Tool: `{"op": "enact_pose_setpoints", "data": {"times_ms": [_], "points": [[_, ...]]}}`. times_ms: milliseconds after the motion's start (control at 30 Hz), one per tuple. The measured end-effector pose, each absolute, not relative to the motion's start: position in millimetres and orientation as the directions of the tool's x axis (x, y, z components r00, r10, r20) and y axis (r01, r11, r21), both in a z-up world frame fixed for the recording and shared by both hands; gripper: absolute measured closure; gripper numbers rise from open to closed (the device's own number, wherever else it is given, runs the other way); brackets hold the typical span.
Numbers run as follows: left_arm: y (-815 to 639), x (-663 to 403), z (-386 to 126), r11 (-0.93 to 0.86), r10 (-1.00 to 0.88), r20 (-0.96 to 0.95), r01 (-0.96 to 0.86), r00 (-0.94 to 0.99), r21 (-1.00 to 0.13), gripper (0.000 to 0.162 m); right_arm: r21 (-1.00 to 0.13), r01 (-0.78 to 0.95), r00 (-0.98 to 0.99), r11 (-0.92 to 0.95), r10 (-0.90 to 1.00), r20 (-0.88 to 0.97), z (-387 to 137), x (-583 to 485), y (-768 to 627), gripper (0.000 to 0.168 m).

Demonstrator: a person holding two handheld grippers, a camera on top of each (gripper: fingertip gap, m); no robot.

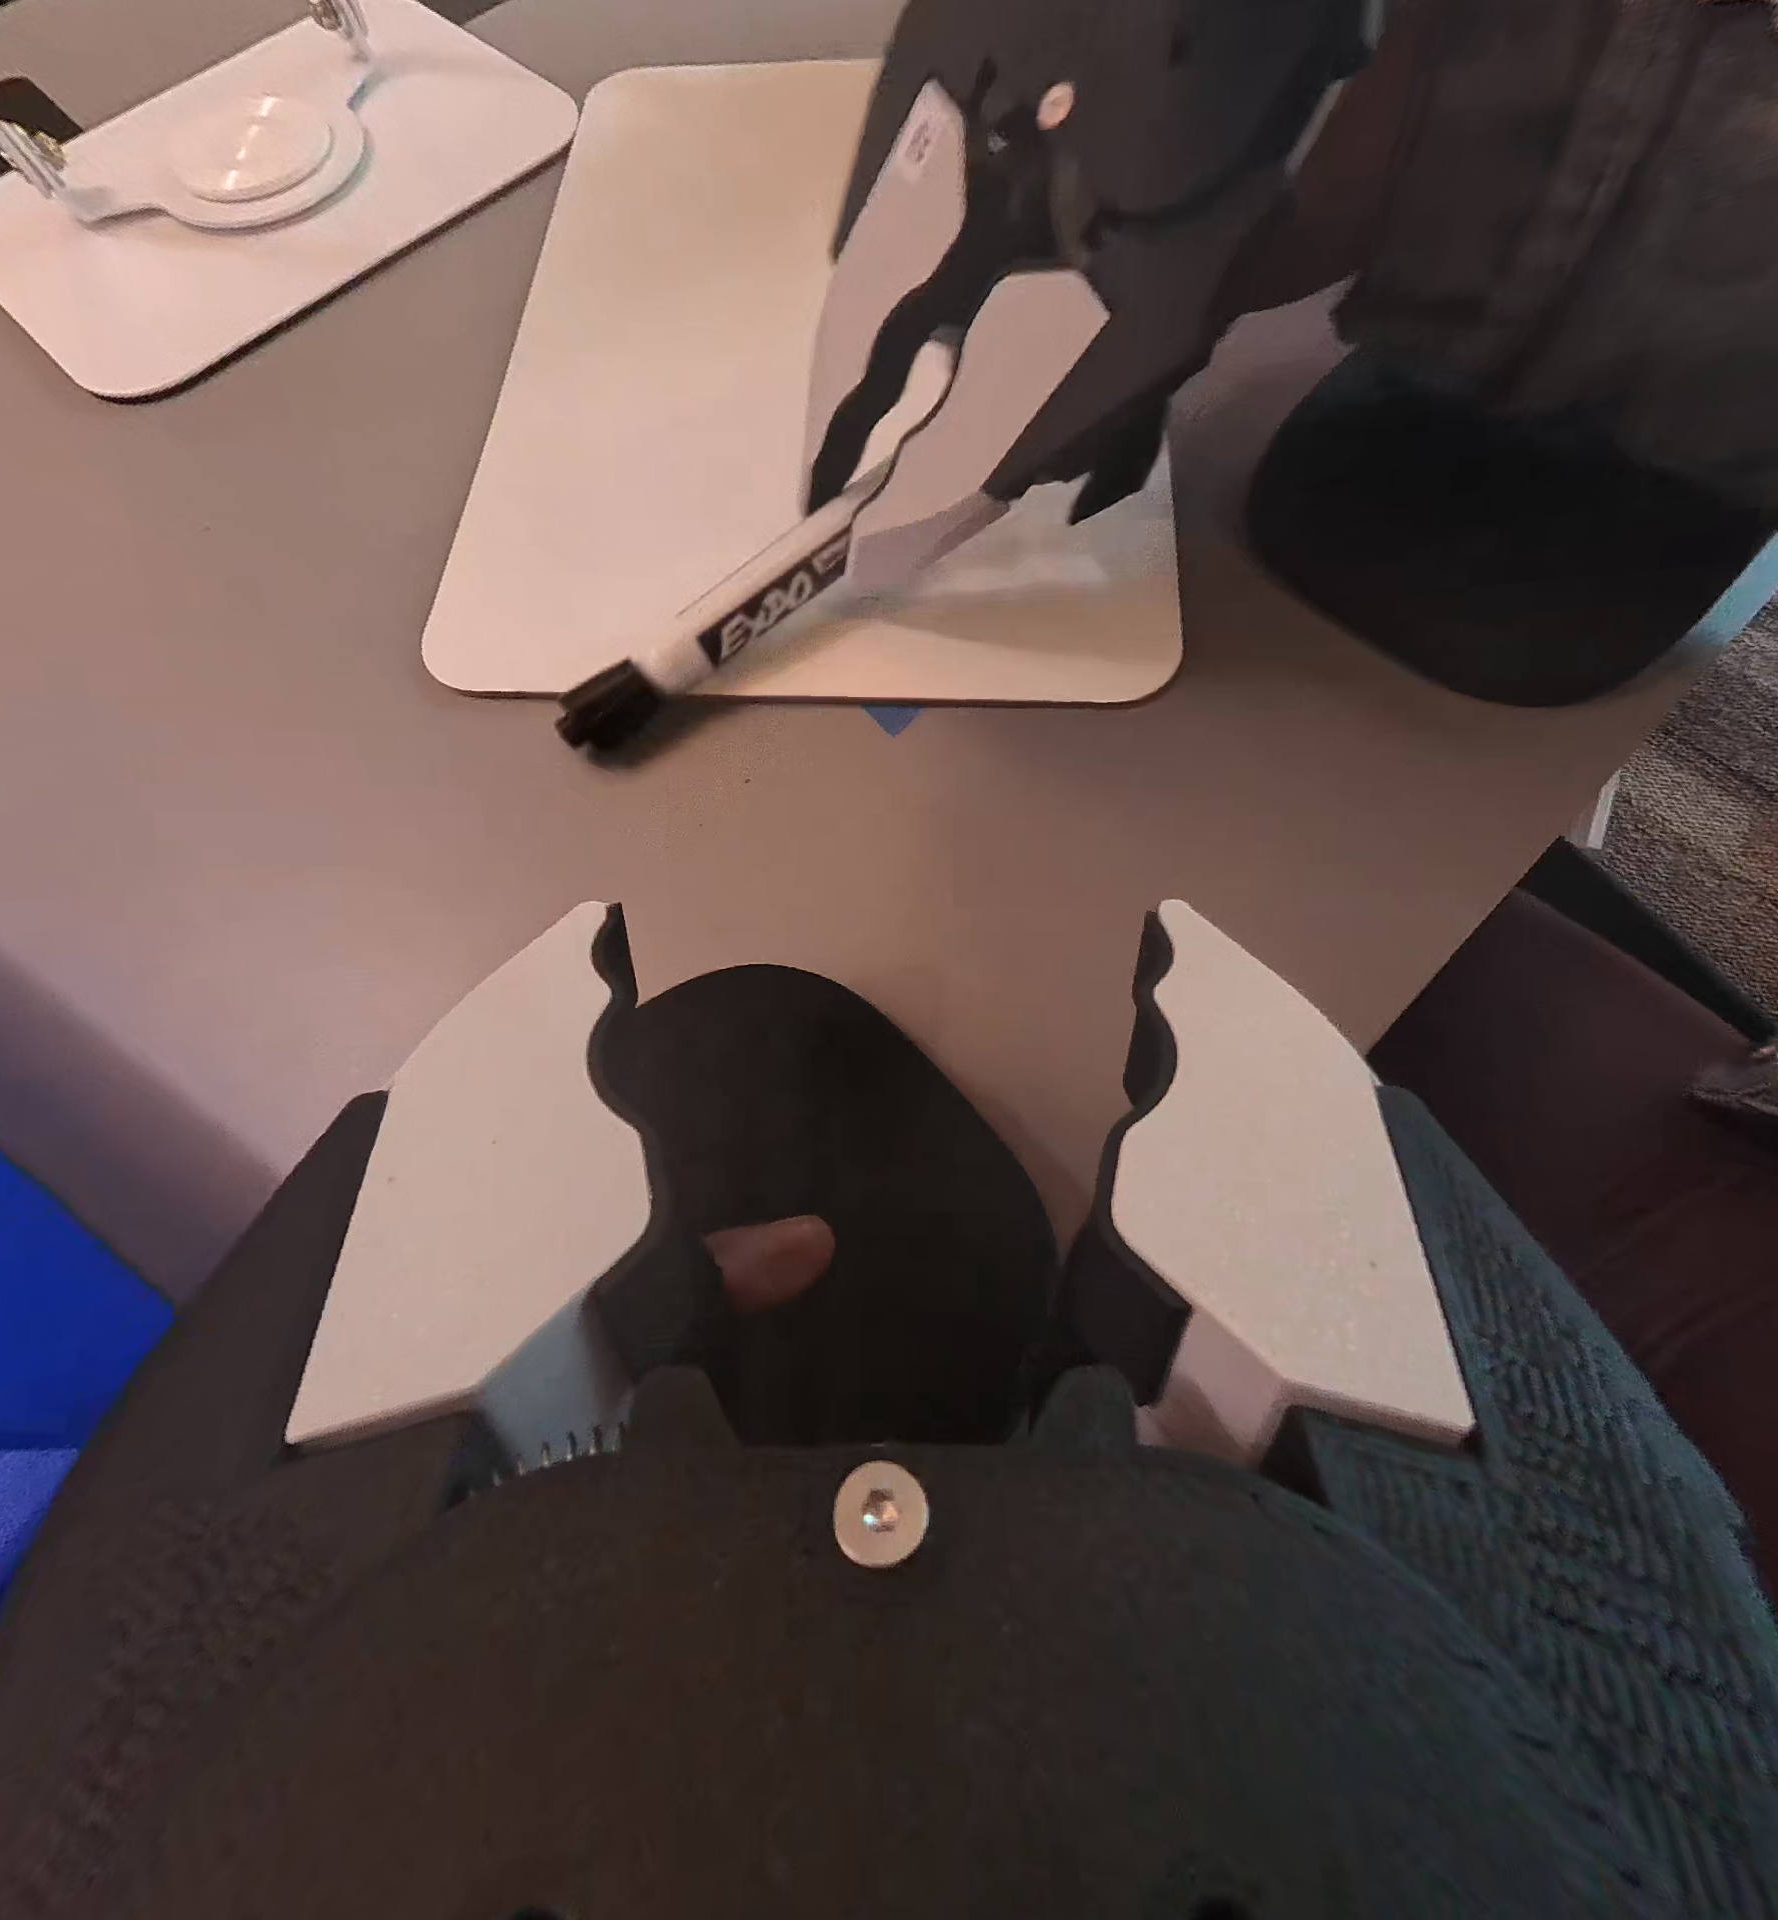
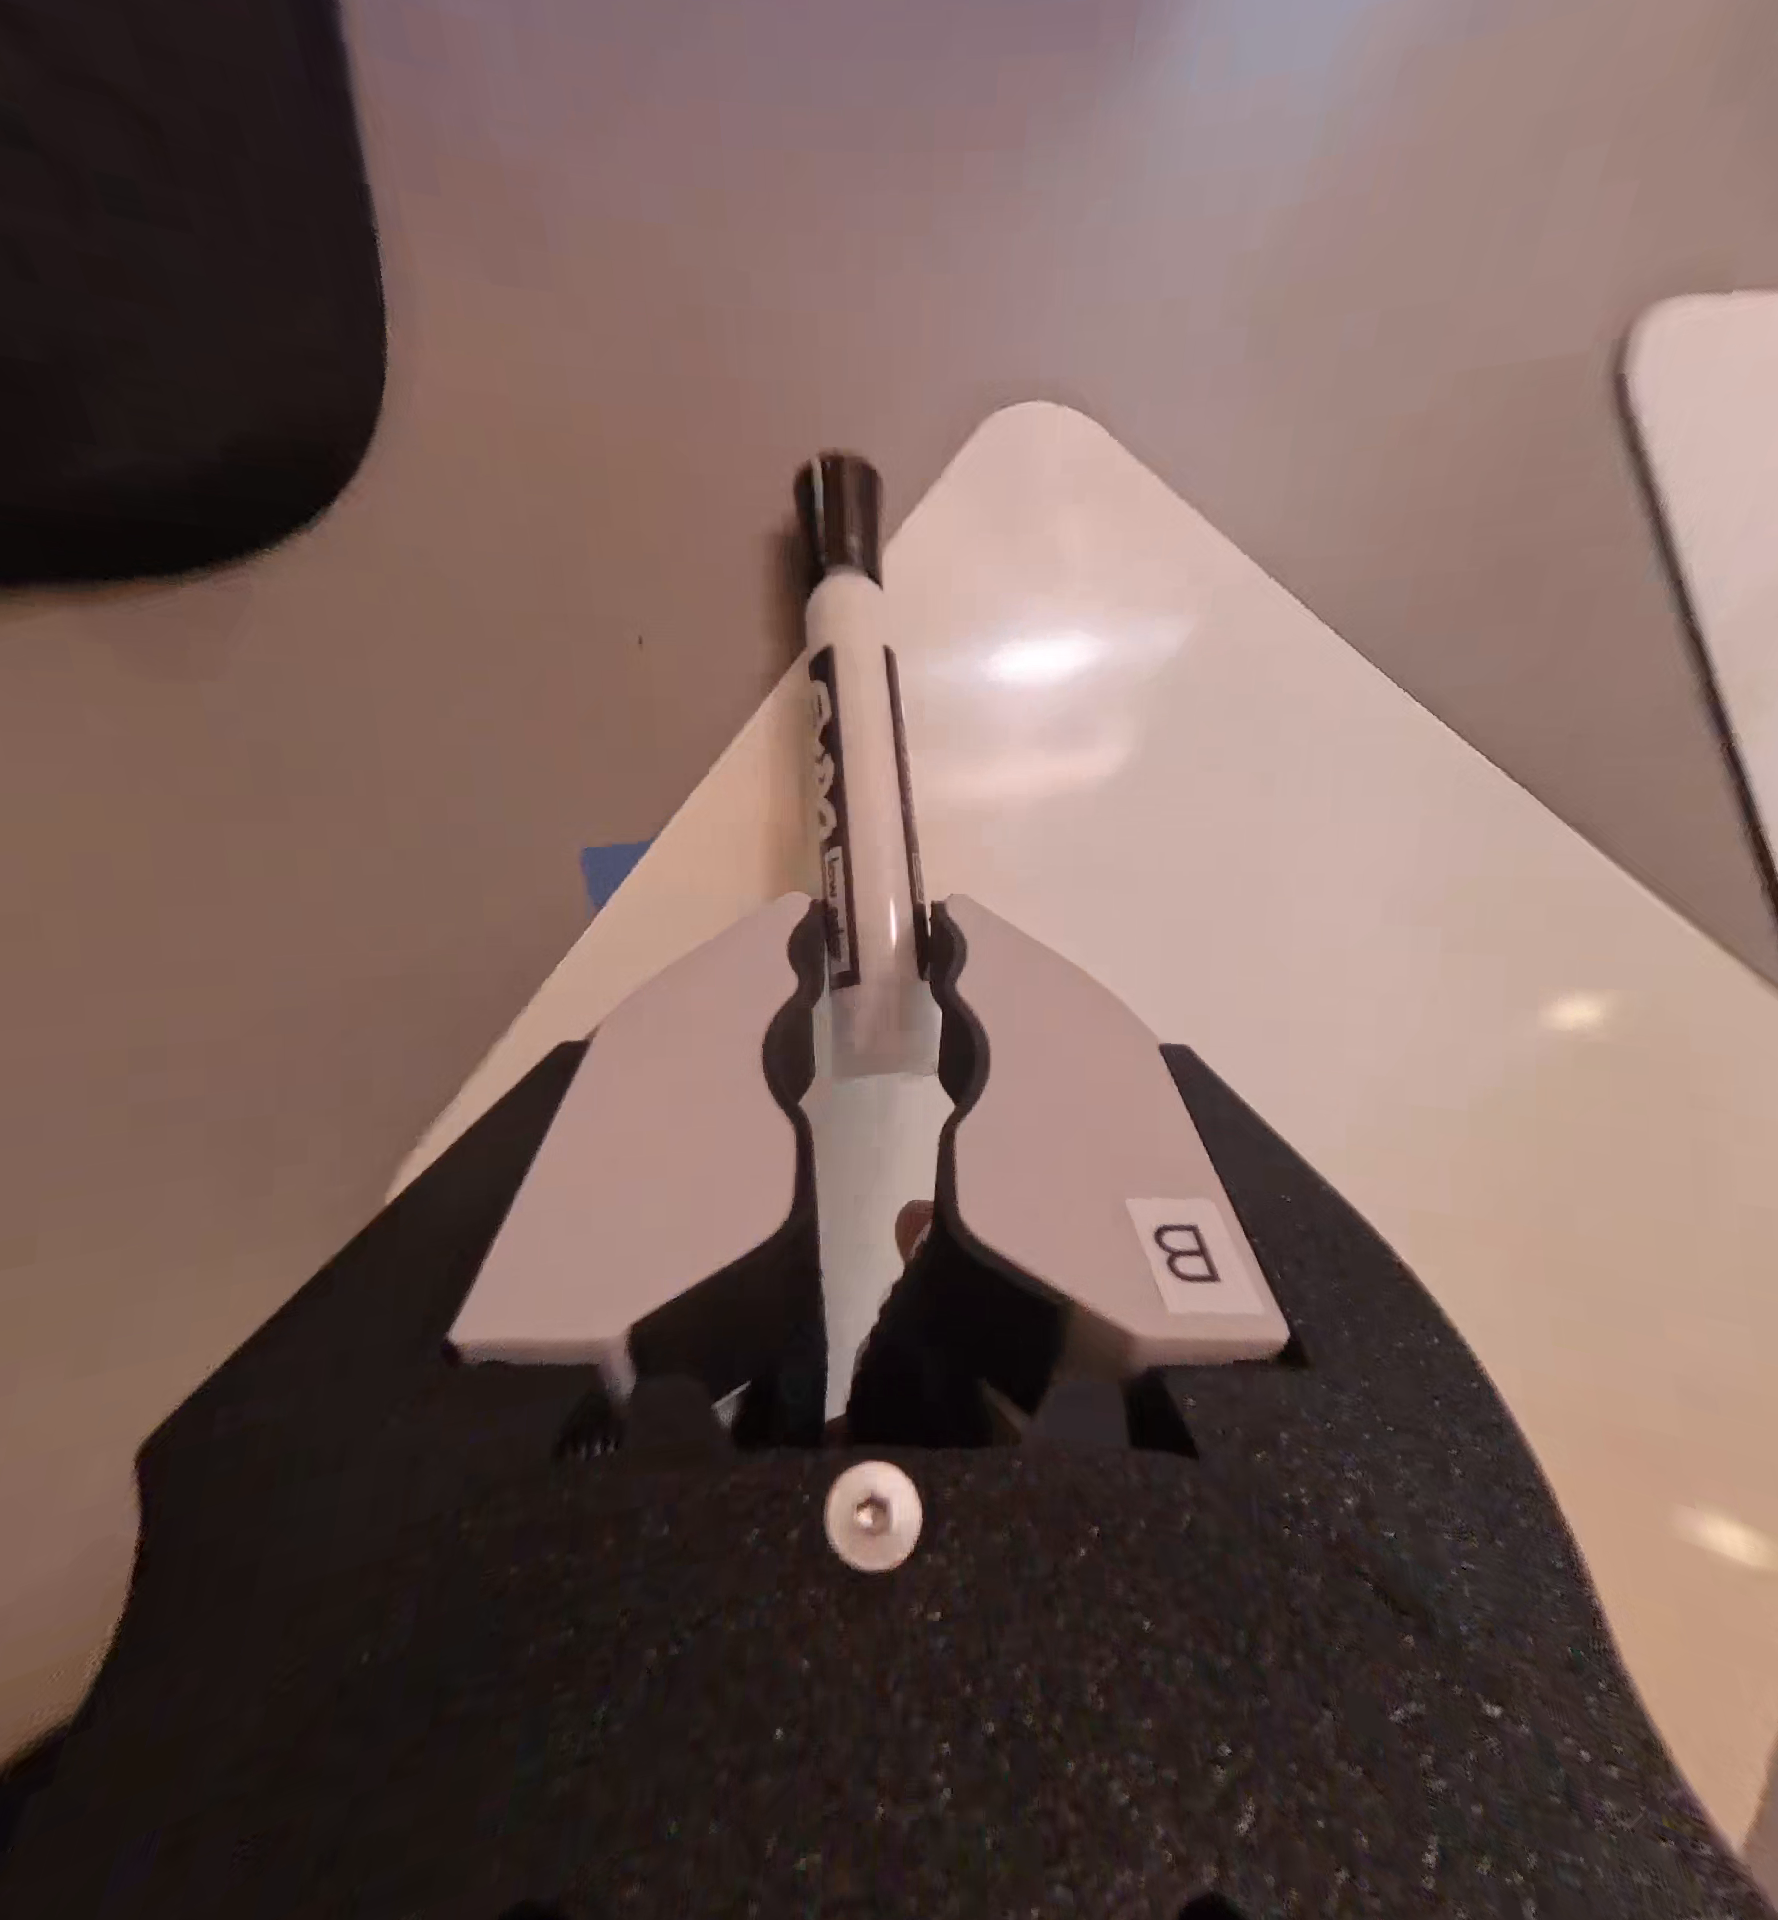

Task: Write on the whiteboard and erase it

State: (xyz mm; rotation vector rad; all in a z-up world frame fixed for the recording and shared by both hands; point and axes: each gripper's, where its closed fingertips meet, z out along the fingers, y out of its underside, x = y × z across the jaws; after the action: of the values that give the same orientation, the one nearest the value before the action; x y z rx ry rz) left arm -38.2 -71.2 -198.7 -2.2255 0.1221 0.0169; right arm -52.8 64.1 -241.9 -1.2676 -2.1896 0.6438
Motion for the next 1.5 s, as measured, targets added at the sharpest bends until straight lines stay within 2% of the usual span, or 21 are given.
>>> {"op": "enact_pose_setpoints", "data": {"times_ms": [67,167,233,333,400,567,667,767,833,933,1033,1100,1167,1233,1367,1500], "points": [[-70.4,-43.4,-197.0,-0.592,-0.052,-0.07,-0.088,0.996,-0.801,0.07,-0.735,0.624,-0.277,0.265,0.955,0.11,-218.1,-44.5,61.5,0.15],[-66.4,-45.7,-191.3,-0.554,-0.024,-0.06,-0.063,0.998,-0.83,0.07,-0.86,0.509,-0.138,-0.029,0.984,-0.115,-179.8,-23.6,53.6,0.151],[-61.9,-42.8,-188.4,-0.535,-0.026,-0.047,-0.053,0.999,-0.843,0.072,-0.877,0.452,-0.11,-0.164,0.965,-0.237,-167.8,-8.8,51.2,0.152],[-58.7,-35.8,-187.1,-0.525,-0.042,-0.063,-0.076,0.997,-0.848,0.072,-0.88,0.41,-0.096,-0.241,0.948,-0.304,-165.0,7.1,54.6,0.155],[-58.1,-30.7,-186.9,-0.525,-0.06,-0.076,-0.096,0.995,-0.846,0.073,-0.878,0.418,-0.067,-0.234,0.956,-0.287,-170.5,14.3,61.0,0.155],[-57.2,-25.9,-188.2,-0.537,-0.077,-0.087,-0.115,0.993,-0.836,0.074,-0.836,0.546,-0.088,-0.06,0.988,-0.129,-196.3,28.8,55.8,0.161],[-56.3,-25.4,-189.9,-0.545,-0.085,-0.09,-0.122,0.992,-0.83,0.074,-0.766,0.641,-0.077,0.04,0.997,-0.013,-212.2,35.6,59.4,0.152],[-54.2,-23.5,-190.1,-0.539,-0.089,-0.085,-0.12,0.992,-0.834,0.074,-0.726,0.682,-0.044,0.095,0.995,0.089,-214.8,31.9,68.7,0.127],[-53.2,-21.2,-191.3,-0.538,-0.098,-0.087,-0.127,0.991,-0.834,0.074,-0.675,0.729,-0.045,0.115,0.992,0.119,-224.0,28.6,71.7,0.122],[-53.5,-20.6,-194.6,-0.559,-0.09,-0.072,-0.11,0.993,-0.822,0.074,-0.606,0.786,-0.055,0.124,0.99,0.131,-241.4,24.0,74.1,0.121],[-51.3,-20.7,-193.6,-0.547,-0.084,-0.063,-0.099,0.994,-0.831,0.074,-0.575,0.809,-0.045,0.119,0.989,0.142,-252.6,20.0,76.1,0.129],[-51.1,-20.6,-194.0,-0.545,-0.086,-0.066,-0.102,0.994,-0.832,0.074,-0.583,0.805,-0.039,0.11,0.99,0.133,-254.6,17.2,74.4,0.15],[-51.5,-21.3,-194.9,-0.547,-0.089,-0.07,-0.107,0.994,-0.83,0.074,-0.597,0.793,-0.023,0.119,0.986,0.165,-253.1,16.6,76.8,0.151],[-52.6,-22.5,-195.6,-0.546,-0.087,-0.072,-0.108,0.994,-0.83,0.074,-0.67,0.737,0.028,0.085,0.987,0.156,-238.8,16.3,78.9,0.151],[-53.5,-25.5,-196.2,-0.543,-0.076,-0.065,-0.095,0.995,-0.834,0.074,-0.811,0.585,0.213,0.013,0.962,0.169,-182.1,40.5,103.5,0.15],[-51.7,-24.3,-195.8,-0.541,-0.08,-0.069,-0.101,0.994,-0.835,0.074,-0.871,0.49,0.441,-0.032,0.871,0.216,-125.7,102.6,158.0,0.15]]}}
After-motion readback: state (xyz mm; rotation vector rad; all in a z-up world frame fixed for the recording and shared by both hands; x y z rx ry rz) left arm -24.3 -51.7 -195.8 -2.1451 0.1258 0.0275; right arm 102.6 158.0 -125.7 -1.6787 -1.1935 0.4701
